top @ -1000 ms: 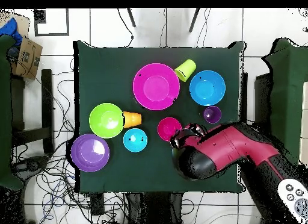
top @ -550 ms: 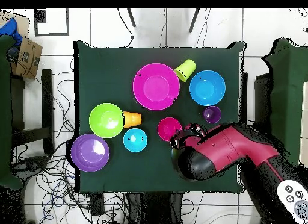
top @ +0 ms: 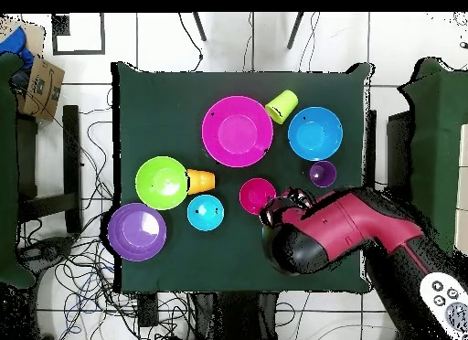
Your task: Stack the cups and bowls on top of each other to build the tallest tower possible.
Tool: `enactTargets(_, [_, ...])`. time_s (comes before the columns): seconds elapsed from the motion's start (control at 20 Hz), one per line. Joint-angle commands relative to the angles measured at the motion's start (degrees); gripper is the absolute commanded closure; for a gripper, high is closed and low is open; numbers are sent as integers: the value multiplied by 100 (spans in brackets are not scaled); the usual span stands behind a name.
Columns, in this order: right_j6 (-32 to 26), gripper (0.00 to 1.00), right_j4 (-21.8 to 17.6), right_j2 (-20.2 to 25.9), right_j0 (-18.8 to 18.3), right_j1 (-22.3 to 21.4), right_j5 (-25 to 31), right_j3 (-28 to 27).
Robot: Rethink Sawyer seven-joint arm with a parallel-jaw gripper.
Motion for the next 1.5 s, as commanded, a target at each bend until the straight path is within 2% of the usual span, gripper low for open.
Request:
enactTargets(0.05, [-1003,0,-818,-559,320,709,-334,-97])
enactTargets(0.25, [-1088,0,-1026,-717,335,1118,-468,-277])
enactTargets(0.45, [-1331,0,-1021,-816,270,1458,-446,-402])
enactTargets(0.65, [-1379,0,-1039,-839,268,1510,-470,-427])
enactTargets(0.9, [-1720,0,-1077,-770,106,1697,-640,-454])
enactTargets(1.5, [-2314,0,-869,-608,-79,1766,-367,-596])
